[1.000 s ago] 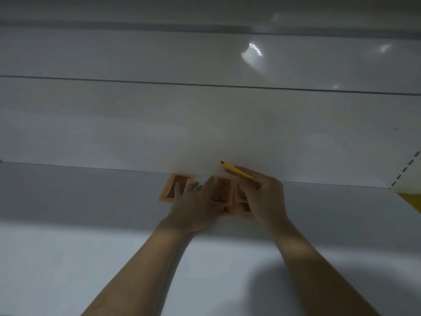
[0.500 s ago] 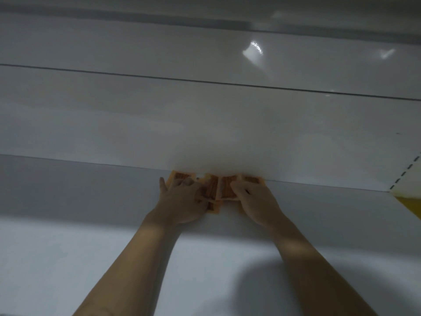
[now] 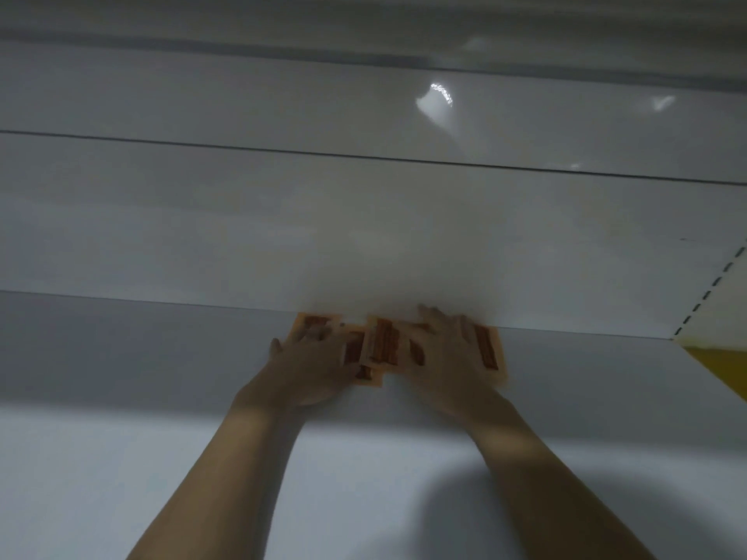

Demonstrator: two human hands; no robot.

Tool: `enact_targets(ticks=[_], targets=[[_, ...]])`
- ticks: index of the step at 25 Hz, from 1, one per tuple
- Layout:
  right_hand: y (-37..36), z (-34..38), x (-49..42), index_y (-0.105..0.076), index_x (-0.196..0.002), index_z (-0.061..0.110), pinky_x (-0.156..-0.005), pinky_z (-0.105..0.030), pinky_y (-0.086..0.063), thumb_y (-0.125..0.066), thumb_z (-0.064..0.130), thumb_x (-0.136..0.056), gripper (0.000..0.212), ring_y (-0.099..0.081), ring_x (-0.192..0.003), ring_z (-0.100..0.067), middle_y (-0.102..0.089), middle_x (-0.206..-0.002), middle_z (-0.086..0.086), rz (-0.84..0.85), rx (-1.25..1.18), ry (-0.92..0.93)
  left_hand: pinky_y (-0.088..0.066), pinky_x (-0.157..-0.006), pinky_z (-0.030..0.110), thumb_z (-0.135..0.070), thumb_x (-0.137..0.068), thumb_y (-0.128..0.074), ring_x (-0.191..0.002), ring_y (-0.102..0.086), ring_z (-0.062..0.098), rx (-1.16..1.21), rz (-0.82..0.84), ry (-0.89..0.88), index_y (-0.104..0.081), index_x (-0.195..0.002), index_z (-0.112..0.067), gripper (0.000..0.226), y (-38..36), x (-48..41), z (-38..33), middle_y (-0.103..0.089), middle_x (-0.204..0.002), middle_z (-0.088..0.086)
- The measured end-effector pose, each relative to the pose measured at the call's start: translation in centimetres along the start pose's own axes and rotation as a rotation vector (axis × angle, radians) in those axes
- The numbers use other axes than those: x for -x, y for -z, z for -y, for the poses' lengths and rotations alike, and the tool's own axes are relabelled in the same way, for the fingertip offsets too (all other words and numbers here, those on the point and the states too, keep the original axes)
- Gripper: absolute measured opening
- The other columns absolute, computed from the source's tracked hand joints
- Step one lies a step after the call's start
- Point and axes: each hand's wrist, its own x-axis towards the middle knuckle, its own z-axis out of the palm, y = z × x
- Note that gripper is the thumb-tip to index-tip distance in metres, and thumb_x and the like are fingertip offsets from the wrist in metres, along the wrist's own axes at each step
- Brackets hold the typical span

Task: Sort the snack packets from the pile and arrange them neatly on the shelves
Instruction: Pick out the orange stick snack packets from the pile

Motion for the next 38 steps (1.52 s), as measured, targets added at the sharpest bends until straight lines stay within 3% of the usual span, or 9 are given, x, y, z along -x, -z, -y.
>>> enact_targets(ticks=[8, 14, 17, 21, 25, 31, 33, 35, 38], targets=[[-1.0, -0.8, -0.4, -0.054, -0.131, 0.035, -0.116, -0.039, -0.015, -0.033, 0.061, -0.093, 0.05, -0.036, -0.138, -0.022, -0.05, -0.14, 0.005, 0.133, 0.006, 0.022, -0.017, -0.115, 0.059, -0.053, -0.101, -0.027, -0.149, -0.008, 0.027, -0.161, -0.049, -0.003, -0.012, -0.152, -0.048, 0.054, -1.4, -0.8, 0.1, -0.009, -0.164, -0.003], [-0.6, -0.1, -0.2, -0.054, -0.134, 0.033, -0.117, -0.041, -0.016, -0.019, 0.064, -0.082, 0.07, -0.038, -0.136, -0.023, -0.048, -0.144, 0.0, 0.017, 0.047, 0.047, -0.007, -0.116, 0.063, -0.051, -0.098, -0.032, -0.148, -0.005, 0.022, -0.031, -0.167, -0.045, -0.02, -0.149, -0.049, 0.052, -1.6, -0.6, -0.6, -0.013, -0.161, -0.006], [0.3, -2.2, -0.5, -0.056, -0.133, 0.031, -0.115, -0.035, -0.022, -0.019, 0.052, -0.082, 0.067, -0.044, -0.131, -0.021, -0.054, -0.139, 0.003, -0.053, 0.047, -0.026, -0.008, -0.118, 0.058, -0.063, -0.091, -0.019, -0.148, -0.008, 0.023, -0.077, -0.193, -0.115, -0.022, -0.148, -0.05, 0.058, -1.9, -0.4, -1.6, -0.018, -0.16, -0.008], [0.9, -3.8, 0.2, -0.046, -0.141, 0.032, -0.115, -0.033, -0.013, -0.045, 0.043, -0.094, 0.048, -0.032, -0.14, -0.016, -0.044, -0.148, 0.006, -0.004, 0.069, -0.091, -0.004, -0.117, 0.061, -0.065, -0.072, 0.002, -0.149, -0.009, 0.025, -0.154, -0.111, -0.273, -0.025, -0.149, -0.045, 0.084, -3.0, -0.1, -3.8, -0.02, -0.16, -0.009], [0.6, -5.1, -0.1, -0.037, -0.147, 0.034, -0.121, -0.042, -0.012, -0.051, 0.05, -0.091, 0.059, -0.011, -0.149, -0.016, -0.022, -0.16, 0.003, 0.193, 0.03, -0.157, -0.001, -0.117, 0.061, -0.064, -0.073, -0.001, -0.149, -0.011, 0.023, -0.155, -0.129, -0.3, -0.028, -0.149, -0.04, 0.084, -3.3, -0.2, -3.9, -0.019, -0.161, -0.007], [1.3, -7.4, -0.1, -0.049, -0.141, 0.031, -0.116, -0.04, -0.029, -0.051, 0.072, -0.07, 0.082, -0.029, -0.143, -0.02, -0.04, -0.15, 0.007, 0.241, -0.114, -0.141, -0.003, -0.118, 0.058, -0.061, -0.094, -0.019, -0.15, -0.006, 0.022, -0.137, -0.058, -0.37, -0.016, -0.154, -0.038, 0.065, -3.7, -0.4, -6.6, -0.013, -0.163, -0.009], [1.7, -8.4, 0.2, -0.057, -0.135, 0.027, -0.114, -0.036, -0.031, -0.061, 0.062, -0.075, 0.07, -0.037, -0.139, -0.021, -0.048, -0.145, 0.003, 0.259, -0.131, -0.134, -0.003, -0.118, 0.058, -0.057, -0.098, -0.027, -0.15, -0.008, 0.022, -0.156, -0.033, -0.373, -0.018, -0.153, -0.041, 0.058, -3.8, -0.7, -7.1, -0.018, -0.162, -0.009], [2.2, -9.7, 0.3, -0.062, -0.131, 0.018, -0.111, -0.028, -0.032, -0.076, 0.028, -0.078, 0.056, -0.046, -0.132, -0.023, -0.052, -0.14, -0.003, 0.235, -0.183, -0.178, -0.004, -0.118, 0.058, -0.056, -0.098, -0.026, -0.149, -0.011, 0.022, -0.188, -0.055, -0.372, -0.019, -0.153, -0.04, 0.058, -3.8, -0.8, -7.2, -0.021, -0.161, -0.009], [3.3, -10.6, 1.0, -0.063, -0.127, 0.021, -0.102, -0.019, -0.035, -0.074, 0.007, -0.07, 0.06, -0.05, -0.127, -0.02, -0.053, -0.137, -0.001, 0.271, -0.247, -0.252, -0.003, -0.118, 0.058, -0.052, -0.1, -0.029, -0.149, -0.008, 0.024, -0.183, -0.032, -0.37, -0.016, -0.154, -0.039, 0.056, -3.7, -0.9, -7.3, -0.018, -0.162, -0.009]])
